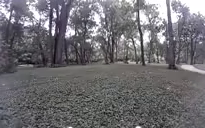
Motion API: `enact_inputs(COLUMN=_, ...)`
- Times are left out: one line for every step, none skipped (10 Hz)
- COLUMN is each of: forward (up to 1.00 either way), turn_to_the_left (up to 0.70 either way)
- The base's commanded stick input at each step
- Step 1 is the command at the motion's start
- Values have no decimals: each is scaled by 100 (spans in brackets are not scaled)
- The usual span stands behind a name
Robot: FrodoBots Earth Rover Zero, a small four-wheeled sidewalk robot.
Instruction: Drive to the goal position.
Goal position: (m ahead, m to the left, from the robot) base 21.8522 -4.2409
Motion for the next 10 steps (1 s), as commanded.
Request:
enact_inputs(forward=68, turn_to_the_left=0)
enact_inputs(forward=66, turn_to_the_left=0)
enact_inputs(forward=63, turn_to_the_left=0)
enact_inputs(forward=63, turn_to_the_left=0)
enact_inputs(forward=65, turn_to_the_left=0)
enact_inputs(forward=70, turn_to_the_left=0)
enact_inputs(forward=70, turn_to_the_left=0)
enact_inputs(forward=70, turn_to_the_left=0)
enact_inputs(forward=70, turn_to_the_left=0)
enact_inputs(forward=70, turn_to_the_left=0)
